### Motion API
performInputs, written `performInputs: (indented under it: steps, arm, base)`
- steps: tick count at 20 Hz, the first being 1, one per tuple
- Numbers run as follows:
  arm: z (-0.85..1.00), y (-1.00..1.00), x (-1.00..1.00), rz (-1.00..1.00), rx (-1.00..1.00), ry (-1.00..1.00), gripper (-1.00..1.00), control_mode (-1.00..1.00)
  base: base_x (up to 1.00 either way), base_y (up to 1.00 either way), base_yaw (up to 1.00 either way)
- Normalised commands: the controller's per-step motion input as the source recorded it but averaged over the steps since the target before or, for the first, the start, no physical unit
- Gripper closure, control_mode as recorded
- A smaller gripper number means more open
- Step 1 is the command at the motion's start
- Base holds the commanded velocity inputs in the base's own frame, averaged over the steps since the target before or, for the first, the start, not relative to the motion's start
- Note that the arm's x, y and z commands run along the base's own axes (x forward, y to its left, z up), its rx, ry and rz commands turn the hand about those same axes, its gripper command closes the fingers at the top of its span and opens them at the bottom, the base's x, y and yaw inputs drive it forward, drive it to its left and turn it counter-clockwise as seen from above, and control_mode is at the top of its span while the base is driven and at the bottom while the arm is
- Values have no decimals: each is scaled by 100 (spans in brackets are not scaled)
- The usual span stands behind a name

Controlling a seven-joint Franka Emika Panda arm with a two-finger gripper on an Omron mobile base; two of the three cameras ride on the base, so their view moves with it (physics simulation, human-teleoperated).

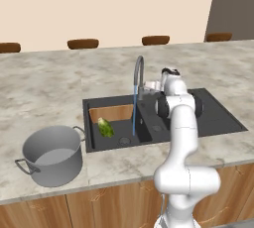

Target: Dump the lettuce from the pot into the sink. Then turn on the water and wash the lettuce. Then turn off the water and put the lettuce back in the pot.

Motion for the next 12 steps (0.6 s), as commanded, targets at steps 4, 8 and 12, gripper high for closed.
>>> performInputs:
  steps: [4,8,12]
  arm:
    - [-8,5,0,99,3,0,-100,-100]
    - [-2,0,4,99,7,-3,-100,-100]
    - [-4,-40,-48,79,9,-11,-100,-100]
  base:
    - [0,0,0]
    - [0,0,0]
    - [0,0,0]
